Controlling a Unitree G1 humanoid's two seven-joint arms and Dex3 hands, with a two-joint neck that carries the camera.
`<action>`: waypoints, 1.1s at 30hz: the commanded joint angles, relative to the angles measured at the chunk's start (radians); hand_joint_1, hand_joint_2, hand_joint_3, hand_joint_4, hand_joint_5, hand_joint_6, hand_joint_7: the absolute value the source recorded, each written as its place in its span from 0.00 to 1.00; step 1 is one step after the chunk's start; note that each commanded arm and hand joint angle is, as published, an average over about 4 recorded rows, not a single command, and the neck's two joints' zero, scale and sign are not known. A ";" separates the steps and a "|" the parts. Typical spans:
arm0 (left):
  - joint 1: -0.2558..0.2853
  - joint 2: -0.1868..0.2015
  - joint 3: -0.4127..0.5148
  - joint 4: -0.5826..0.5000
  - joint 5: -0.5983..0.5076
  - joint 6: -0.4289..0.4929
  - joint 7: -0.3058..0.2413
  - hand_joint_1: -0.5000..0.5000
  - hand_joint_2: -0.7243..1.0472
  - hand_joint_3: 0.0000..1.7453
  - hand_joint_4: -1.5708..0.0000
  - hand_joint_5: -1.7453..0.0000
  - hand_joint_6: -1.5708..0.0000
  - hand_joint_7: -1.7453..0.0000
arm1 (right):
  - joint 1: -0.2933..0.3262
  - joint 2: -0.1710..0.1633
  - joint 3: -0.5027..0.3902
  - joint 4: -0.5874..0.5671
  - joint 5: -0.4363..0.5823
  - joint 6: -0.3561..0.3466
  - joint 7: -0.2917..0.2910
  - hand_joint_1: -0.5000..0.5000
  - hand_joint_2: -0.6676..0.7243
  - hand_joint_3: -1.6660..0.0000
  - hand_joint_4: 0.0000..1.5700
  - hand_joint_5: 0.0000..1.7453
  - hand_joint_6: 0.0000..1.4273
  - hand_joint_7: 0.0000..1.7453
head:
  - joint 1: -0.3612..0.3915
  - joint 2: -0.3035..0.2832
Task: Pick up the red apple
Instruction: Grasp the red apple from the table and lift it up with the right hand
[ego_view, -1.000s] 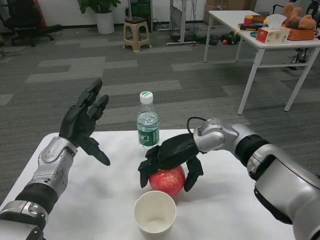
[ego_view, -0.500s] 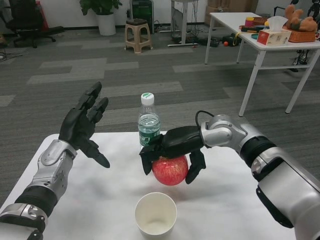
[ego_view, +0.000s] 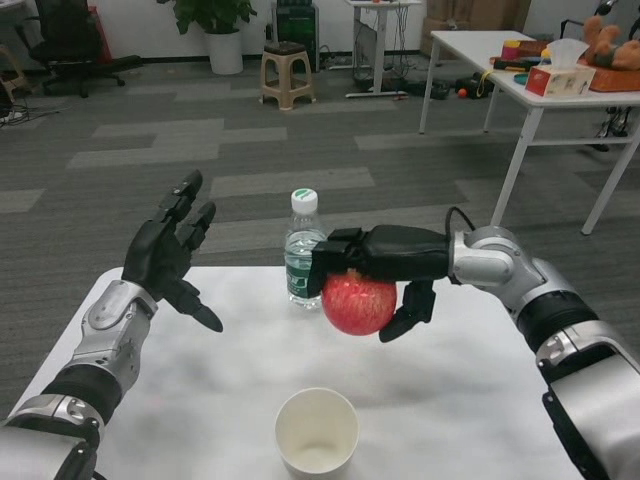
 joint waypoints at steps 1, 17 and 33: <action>-0.029 -0.008 0.012 0.032 -0.003 -0.016 0.003 0.02 0.15 0.00 1.00 0.94 1.00 0.92 | 0.049 -0.011 -0.096 -0.066 0.015 0.017 -0.004 0.08 0.09 0.14 0.40 0.94 0.60 0.96 | 0.005 -0.004; -0.063 -0.019 0.020 0.065 0.005 -0.018 0.006 0.02 0.15 0.00 1.00 0.94 1.00 0.92 | 0.138 0.106 -0.512 -0.164 0.012 0.049 -0.010 0.08 0.09 0.14 0.40 0.94 0.58 0.96 | -0.029 0.021; -0.084 -0.005 0.000 0.098 0.006 -0.016 0.004 0.01 0.15 0.00 1.00 0.94 1.00 0.92 | 0.155 0.213 -0.729 -0.209 -0.015 0.094 -0.039 0.08 0.09 0.14 0.39 0.94 0.56 0.93 | -0.067 0.035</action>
